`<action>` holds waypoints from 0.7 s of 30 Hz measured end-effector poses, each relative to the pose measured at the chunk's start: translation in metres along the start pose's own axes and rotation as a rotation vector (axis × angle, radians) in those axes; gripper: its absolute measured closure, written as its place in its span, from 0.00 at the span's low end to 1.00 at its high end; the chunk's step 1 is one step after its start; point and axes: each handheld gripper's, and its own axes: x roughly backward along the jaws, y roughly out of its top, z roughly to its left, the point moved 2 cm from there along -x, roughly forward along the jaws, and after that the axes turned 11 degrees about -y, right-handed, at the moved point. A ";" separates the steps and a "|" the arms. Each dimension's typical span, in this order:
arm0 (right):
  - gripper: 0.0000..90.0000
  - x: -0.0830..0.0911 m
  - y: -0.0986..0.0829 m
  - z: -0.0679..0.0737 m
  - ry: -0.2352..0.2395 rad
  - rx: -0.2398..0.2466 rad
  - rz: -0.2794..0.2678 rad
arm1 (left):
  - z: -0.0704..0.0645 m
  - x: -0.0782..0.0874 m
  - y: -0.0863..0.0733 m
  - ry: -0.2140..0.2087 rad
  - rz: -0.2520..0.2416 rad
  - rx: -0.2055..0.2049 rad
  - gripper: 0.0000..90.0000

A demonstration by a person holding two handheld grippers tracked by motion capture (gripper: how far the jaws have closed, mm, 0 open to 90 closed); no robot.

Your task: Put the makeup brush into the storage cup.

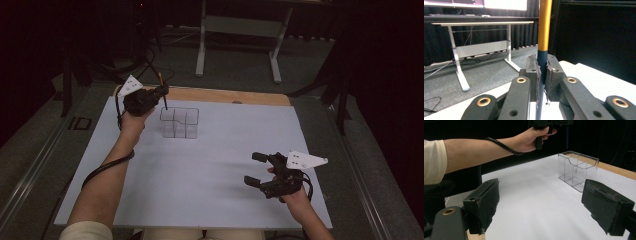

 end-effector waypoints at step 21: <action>0.17 0.001 0.002 0.001 0.000 0.008 -0.002 | -0.009 0.007 0.014 -0.008 -0.017 0.028 0.64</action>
